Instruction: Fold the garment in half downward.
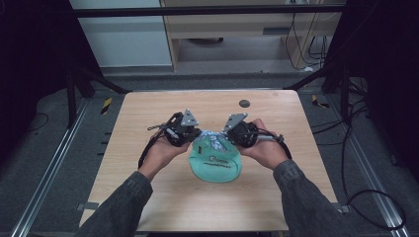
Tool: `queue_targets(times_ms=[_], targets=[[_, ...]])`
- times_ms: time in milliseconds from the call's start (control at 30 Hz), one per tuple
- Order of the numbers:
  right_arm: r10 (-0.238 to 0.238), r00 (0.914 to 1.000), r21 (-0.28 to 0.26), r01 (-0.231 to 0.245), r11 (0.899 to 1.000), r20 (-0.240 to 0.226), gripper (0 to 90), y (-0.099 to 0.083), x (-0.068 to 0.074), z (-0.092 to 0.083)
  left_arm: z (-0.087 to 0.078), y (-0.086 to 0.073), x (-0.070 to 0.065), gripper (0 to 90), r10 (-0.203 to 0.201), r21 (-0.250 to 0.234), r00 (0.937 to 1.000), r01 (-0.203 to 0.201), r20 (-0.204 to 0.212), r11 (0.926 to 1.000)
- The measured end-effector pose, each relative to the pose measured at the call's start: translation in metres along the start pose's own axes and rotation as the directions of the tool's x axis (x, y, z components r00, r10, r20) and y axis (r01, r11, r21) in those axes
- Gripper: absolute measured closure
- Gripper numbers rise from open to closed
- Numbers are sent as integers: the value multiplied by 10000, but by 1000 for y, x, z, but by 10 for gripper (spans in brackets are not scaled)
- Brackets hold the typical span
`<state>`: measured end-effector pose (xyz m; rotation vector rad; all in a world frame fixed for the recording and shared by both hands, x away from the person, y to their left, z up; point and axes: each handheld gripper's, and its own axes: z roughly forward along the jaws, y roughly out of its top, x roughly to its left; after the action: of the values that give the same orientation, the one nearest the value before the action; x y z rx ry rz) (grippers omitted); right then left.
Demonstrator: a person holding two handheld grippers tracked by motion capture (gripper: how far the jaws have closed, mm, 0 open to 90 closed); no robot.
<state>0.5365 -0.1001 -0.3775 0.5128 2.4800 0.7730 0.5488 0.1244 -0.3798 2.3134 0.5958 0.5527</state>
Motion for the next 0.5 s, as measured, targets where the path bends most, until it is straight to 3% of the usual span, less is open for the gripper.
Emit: queue_targets(times_ms=[500], targets=[[-104, 9998, -44, 104, 9999, -179, 844, -13, 11, 1, 2, -8, -15, 867, 299, -28, 9995, -299, 44, 9995]])
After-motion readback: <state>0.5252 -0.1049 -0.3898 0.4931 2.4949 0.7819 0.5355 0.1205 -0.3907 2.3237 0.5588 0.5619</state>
